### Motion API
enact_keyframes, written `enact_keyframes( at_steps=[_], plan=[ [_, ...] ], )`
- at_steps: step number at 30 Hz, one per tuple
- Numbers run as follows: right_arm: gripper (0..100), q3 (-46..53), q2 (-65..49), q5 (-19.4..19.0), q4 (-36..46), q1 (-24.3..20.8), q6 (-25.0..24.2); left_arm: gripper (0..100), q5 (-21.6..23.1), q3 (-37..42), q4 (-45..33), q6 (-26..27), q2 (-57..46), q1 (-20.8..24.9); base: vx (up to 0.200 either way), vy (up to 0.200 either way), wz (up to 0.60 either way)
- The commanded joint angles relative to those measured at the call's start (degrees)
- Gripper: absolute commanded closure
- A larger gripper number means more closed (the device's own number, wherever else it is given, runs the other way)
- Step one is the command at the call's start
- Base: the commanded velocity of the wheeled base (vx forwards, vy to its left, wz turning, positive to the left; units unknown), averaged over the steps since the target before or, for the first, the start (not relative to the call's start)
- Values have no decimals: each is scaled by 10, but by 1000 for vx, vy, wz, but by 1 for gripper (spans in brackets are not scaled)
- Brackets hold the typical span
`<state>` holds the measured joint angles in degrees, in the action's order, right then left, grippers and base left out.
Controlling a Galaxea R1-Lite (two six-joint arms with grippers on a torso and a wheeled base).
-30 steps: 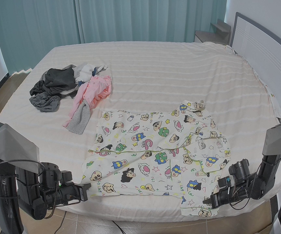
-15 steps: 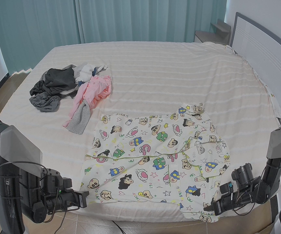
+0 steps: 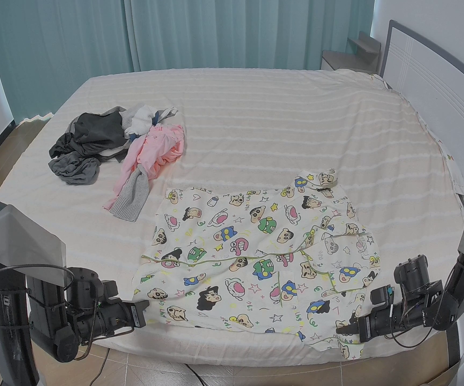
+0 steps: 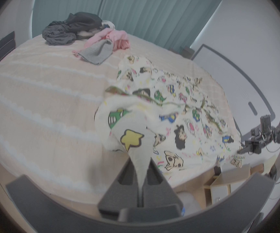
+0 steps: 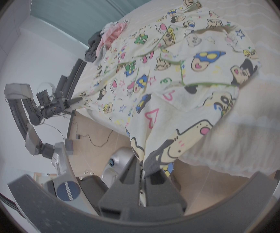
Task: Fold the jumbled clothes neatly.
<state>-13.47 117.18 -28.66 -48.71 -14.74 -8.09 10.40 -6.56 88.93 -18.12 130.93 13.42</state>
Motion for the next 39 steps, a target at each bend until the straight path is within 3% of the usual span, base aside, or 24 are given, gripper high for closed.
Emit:
enact_keyframes(
  at_steps=[1,13,19,24,26,30,39],
  plan=[
    [100,-20,-43,-9,-1,8,-26,100,-15,-36,11,-16,-23,0,0,0,0],
    [100,-122,-47,-9,1,41,-84,100,-81,-119,11,-47,-16,28,0,0,0],
    [100,-173,-22,-5,2,58,-100,100,-84,-141,5,-49,-16,39,0,0,0],
    [100,-212,9,-2,2,75,-101,100,-114,-202,-40,-57,-9,39,0,0,0],
    [100,-228,27,5,1,82,-101,100,-133,-240,-71,-83,-8,40,0,0,0],
    [100,-249,45,15,1,88,-101,100,-136,-280,-129,-89,-1,41,0,0,0],
    [100,-281,74,17,0,100,-100,100,-159,-355,-184,-99,36,42,0,0,0]
  ],
)
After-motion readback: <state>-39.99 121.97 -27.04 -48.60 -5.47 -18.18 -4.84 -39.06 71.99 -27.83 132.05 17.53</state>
